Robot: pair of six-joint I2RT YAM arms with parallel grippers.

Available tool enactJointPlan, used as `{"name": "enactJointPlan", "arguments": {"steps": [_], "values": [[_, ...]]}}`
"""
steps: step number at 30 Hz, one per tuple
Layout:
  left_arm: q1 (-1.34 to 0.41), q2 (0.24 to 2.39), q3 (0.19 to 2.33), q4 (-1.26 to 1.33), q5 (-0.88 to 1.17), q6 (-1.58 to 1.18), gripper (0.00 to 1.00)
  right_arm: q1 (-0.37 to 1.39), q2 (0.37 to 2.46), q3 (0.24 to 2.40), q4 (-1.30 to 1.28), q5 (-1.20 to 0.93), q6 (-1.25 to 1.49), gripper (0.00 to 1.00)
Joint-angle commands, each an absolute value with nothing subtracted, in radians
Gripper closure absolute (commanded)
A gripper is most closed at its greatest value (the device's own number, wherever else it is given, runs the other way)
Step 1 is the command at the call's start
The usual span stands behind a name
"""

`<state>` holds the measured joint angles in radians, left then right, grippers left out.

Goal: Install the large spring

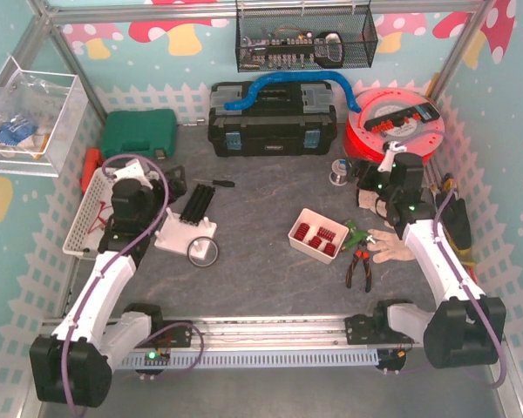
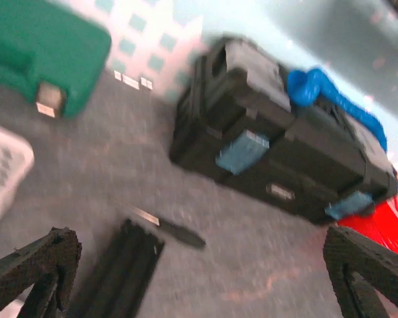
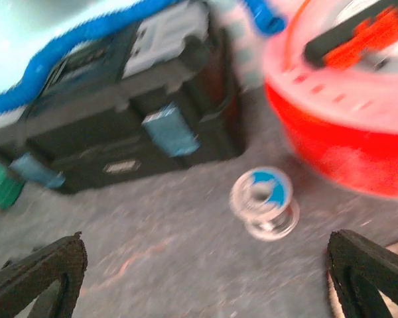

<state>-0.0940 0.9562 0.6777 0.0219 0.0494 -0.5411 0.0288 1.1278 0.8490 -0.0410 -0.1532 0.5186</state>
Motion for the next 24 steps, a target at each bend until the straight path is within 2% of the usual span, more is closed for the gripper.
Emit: {"name": "enactJointPlan", "arguments": {"steps": [1,3,7,13,18,24], "values": [[-0.098,0.917,0.638,-0.150,0.213,-0.638,0.04,0.126,1.119,0.796,-0.100,-0.254,0.533,0.02],[-0.161,0.918,0.634,-0.201,0.180,-0.631,0.08,0.208,1.104,0.775,-0.090,-0.213,0.501,0.02],[-0.343,0.958,0.667,-0.339,-0.012,-0.609,0.22,0.323,1.063,0.717,-0.019,-0.156,0.444,0.02],[-0.586,1.042,0.760,-0.507,-0.211,-0.641,0.51,0.381,1.017,0.626,0.068,-0.082,0.446,0.02],[-0.728,1.110,0.785,-0.576,-0.306,-0.703,0.62,0.418,1.036,0.583,0.107,-0.008,0.434,0.02],[-0.807,1.183,0.771,-0.624,-0.303,-0.752,0.68,0.463,1.081,0.601,0.086,0.085,0.416,0.02]]}}
